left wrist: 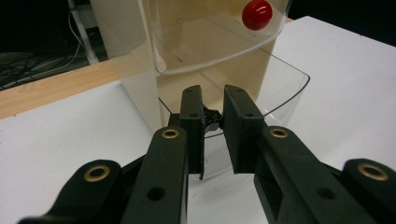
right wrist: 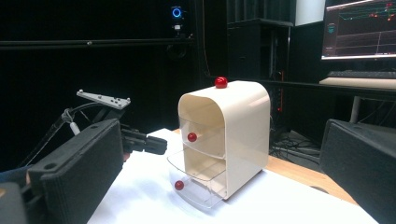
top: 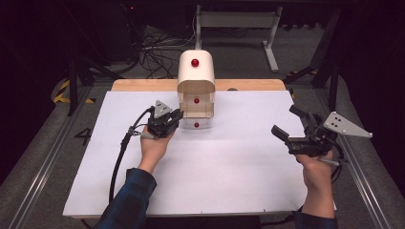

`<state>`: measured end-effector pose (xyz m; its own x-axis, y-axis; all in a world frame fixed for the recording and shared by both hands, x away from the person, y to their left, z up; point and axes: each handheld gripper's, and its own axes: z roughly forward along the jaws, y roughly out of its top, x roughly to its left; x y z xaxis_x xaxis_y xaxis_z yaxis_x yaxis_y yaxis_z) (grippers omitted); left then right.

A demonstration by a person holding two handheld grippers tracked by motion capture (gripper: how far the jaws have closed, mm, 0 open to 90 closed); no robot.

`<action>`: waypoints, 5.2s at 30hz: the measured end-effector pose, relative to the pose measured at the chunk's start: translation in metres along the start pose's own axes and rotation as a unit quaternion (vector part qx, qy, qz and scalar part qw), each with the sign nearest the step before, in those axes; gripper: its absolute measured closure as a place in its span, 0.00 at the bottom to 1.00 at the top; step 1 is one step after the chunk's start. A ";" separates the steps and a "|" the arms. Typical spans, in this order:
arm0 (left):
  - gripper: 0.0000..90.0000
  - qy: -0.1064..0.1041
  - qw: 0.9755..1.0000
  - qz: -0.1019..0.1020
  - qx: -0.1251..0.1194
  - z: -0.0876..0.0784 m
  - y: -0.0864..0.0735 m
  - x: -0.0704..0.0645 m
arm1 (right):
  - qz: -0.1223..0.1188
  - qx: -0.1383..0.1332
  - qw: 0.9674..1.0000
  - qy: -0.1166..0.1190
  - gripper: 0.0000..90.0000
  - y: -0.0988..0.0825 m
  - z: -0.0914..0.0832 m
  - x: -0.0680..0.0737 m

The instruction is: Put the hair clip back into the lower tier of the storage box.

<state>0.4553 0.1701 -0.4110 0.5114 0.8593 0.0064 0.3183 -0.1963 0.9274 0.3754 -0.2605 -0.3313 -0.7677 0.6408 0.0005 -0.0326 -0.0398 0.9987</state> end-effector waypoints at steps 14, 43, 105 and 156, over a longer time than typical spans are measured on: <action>0.87 0.011 1.000 0.003 -0.011 0.009 -0.001 0.000 | 0.001 0.001 1.000 0.001 0.00 -0.001 0.001 0.000; 0.72 0.020 1.000 -0.010 -0.010 0.013 -0.002 0.002 | 0.002 0.000 1.000 -0.002 0.00 -0.002 0.000 -0.002; 0.19 -0.019 0.994 0.003 -0.103 -0.073 0.007 0.004 | 0.001 0.026 1.000 0.002 0.00 -0.009 0.011 0.004; 0.05 -0.054 0.991 0.031 -0.120 -0.125 -0.003 0.010 | 0.006 0.043 0.999 0.010 0.00 -0.021 0.022 0.003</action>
<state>0.3595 0.2389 -0.3670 0.6102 0.7914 0.0380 0.0908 -0.1175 0.9889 0.3878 -0.2408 -0.3512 -0.7798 0.6259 0.0120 0.0313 0.0198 0.9993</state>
